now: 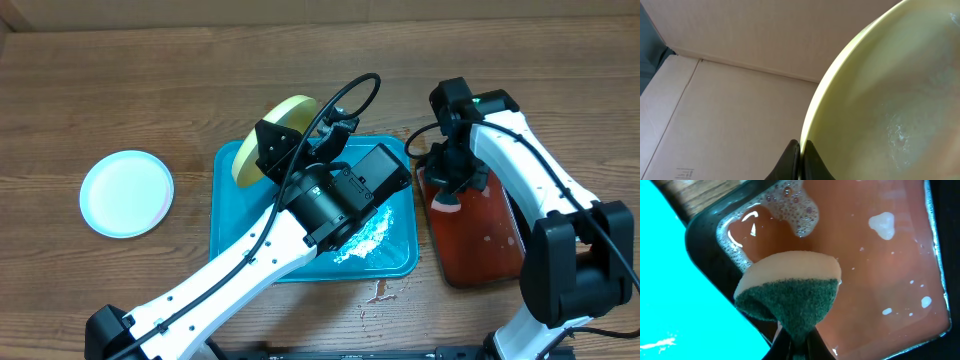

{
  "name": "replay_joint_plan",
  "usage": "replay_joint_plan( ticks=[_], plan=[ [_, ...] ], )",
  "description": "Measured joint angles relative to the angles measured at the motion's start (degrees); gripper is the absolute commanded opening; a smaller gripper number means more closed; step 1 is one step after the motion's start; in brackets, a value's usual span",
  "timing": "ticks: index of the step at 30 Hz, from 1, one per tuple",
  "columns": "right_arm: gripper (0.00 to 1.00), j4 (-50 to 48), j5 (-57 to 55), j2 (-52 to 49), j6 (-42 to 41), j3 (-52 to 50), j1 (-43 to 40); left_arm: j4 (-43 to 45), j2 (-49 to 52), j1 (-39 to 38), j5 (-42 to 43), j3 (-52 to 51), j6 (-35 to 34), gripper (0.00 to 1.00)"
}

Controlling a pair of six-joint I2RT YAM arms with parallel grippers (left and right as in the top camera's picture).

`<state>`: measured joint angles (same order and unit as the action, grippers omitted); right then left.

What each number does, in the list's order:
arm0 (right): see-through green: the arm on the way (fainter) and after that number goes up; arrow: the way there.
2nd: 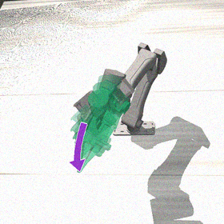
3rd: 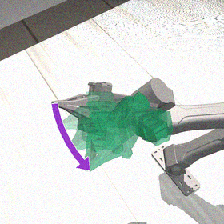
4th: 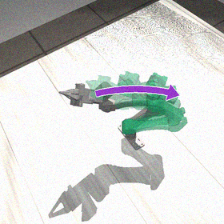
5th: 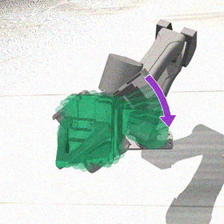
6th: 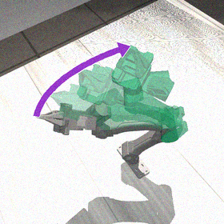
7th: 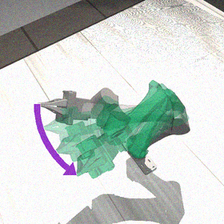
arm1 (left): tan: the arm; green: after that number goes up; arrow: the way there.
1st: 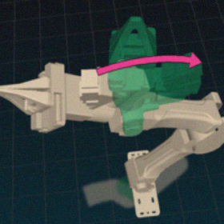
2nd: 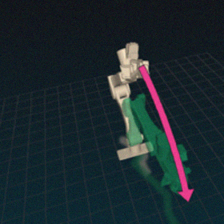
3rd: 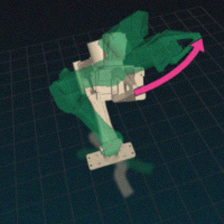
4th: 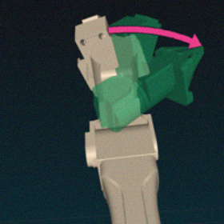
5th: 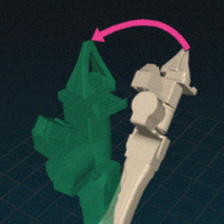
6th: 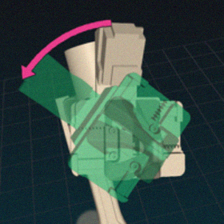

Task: Clean dirty plates on tray and stack at the side
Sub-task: 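Lift the yellow plate upright with the left gripper over the teal tray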

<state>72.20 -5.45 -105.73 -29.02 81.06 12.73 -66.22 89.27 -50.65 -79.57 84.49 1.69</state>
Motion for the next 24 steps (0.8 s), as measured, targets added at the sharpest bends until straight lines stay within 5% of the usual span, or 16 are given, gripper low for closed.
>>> replay_joint_plan(
  ticks=[24],
  plan=[
    [0.04, 0.8, -1.0, 0.0, -0.7, 0.0, -7.2, 0.0, 0.0, 0.0, 0.0, 0.0, 0.0, 0.04]
  ],
)
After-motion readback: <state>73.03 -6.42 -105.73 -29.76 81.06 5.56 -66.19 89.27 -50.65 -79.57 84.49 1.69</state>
